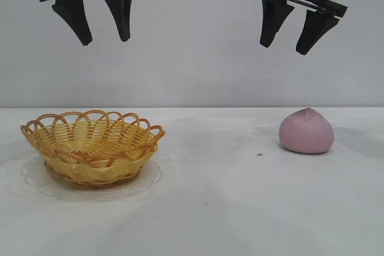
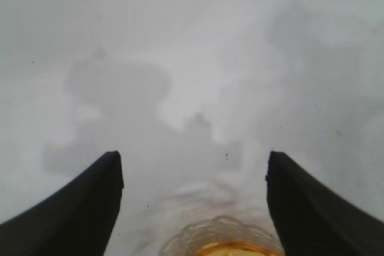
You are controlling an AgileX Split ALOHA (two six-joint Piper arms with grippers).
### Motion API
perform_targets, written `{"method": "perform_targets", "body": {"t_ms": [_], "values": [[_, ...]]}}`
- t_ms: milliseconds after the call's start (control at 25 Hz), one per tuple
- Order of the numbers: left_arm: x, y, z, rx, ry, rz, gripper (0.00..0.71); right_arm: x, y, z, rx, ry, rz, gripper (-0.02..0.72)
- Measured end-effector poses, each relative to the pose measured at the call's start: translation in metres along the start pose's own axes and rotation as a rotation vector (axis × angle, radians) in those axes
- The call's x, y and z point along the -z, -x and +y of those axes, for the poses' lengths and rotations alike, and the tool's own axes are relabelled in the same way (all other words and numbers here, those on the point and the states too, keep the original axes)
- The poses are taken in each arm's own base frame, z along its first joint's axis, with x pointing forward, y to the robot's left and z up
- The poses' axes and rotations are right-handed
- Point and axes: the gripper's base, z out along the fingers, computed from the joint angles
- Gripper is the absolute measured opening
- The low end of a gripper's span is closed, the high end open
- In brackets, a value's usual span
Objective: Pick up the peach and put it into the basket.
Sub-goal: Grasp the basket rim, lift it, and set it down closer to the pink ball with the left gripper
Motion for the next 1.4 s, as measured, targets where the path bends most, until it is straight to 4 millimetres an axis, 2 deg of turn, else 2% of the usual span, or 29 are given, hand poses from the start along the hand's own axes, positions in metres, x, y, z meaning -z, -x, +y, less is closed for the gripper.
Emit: {"method": "perform_targets", "body": {"t_ms": [640,800,1040,1400], "values": [[0.0,-0.002,0.001,-0.012,0.014,0.021,0.479,0.0,0.0,0.0,0.0,0.002,0.004,0.556],[0.001,-0.009,0.005,-0.119,0.044,0.099,0.479,0.0,0.0,0.0,0.0,0.002,0.004,0.556],[0.003,-0.024,0.004,-0.347,0.002,0.27,0.479,0.0,-0.001,0.0,0.0,0.003,0.006,0.556],[0.004,-0.026,-0.006,-0.508,-0.138,0.273,0.479,0.0,-0.001,0.0,0.0,0.004,0.01,0.556]]}}
